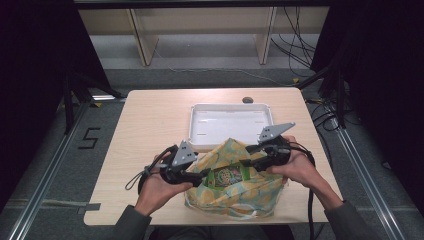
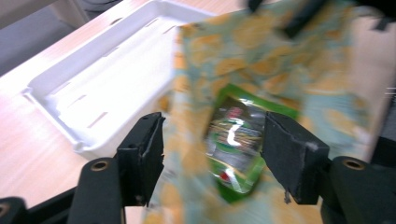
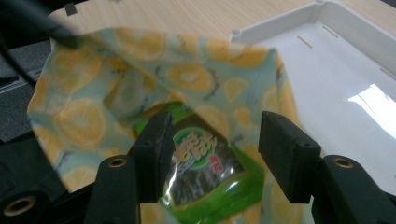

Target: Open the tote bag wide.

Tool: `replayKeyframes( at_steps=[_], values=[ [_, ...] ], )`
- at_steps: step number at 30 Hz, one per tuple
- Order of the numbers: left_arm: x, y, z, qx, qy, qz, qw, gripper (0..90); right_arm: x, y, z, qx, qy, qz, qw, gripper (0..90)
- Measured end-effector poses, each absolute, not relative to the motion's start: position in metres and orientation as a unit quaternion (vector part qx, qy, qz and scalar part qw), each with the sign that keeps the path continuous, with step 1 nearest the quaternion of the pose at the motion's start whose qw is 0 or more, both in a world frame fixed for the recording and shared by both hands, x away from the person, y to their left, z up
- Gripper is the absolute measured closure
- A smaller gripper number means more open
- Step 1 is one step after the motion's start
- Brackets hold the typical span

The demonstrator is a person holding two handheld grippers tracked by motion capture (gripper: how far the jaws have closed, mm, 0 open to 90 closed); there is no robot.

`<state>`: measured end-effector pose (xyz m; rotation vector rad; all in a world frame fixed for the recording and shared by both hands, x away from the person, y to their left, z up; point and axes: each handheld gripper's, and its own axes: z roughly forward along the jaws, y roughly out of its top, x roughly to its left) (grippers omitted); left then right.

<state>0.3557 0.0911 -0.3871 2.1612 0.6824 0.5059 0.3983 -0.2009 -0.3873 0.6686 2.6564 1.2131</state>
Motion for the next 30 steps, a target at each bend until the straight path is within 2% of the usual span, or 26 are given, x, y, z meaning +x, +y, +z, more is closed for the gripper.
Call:
replayKeyframes(
  at_steps=[11,12,13,14,15,16,17,19,21,25,30],
  values=[
    [0.410,0.057,-0.407,0.875,0.288,0.125,0.370,34.2,0.363,-0.220,-0.418,0.195,0.901,0.387,0.023,40.7],
    [0.415,0.054,-0.411,0.876,0.289,0.126,0.366,35.6,0.360,-0.220,-0.421,0.190,0.905,0.380,0.017,40.1],
    [0.418,0.054,-0.412,0.879,0.285,0.125,0.361,41.1,0.358,-0.219,-0.426,0.186,0.910,0.371,0.012,39.9],
    [0.422,0.053,-0.415,0.879,0.286,0.125,0.360,47.1,0.356,-0.219,-0.429,0.183,0.913,0.365,0.010,39.9],
    [0.426,0.054,-0.418,0.881,0.282,0.128,0.358,57.0,0.354,-0.217,-0.433,0.186,0.916,0.356,0.007,41.4],
    [0.431,0.055,-0.419,0.882,0.277,0.145,0.354,74.4,0.353,-0.216,-0.441,0.167,0.926,0.338,0.010,53.8],
    [0.435,0.056,-0.421,0.878,0.288,0.151,0.351,74.4,0.353,-0.216,-0.441,0.167,0.926,0.338,0.010,53.8],
    [0.444,0.061,-0.424,0.871,0.310,0.164,0.345,84.9,0.353,-0.216,-0.446,0.159,0.934,0.320,0.004,70.3],
    [0.452,0.070,-0.427,0.865,0.328,0.175,0.338,88.3,0.349,-0.217,-0.448,0.157,0.941,0.298,-0.014,82.5],
    [0.463,0.093,-0.430,0.868,0.334,0.194,0.311,89.0,0.339,-0.223,-0.455,0.134,0.951,0.277,-0.034,89.9],
    [0.472,0.111,-0.436,0.855,0.354,0.201,0.320,88.7,0.327,-0.226,-0.465,0.119,0.954,0.270,-0.061,90.0]
  ],
)
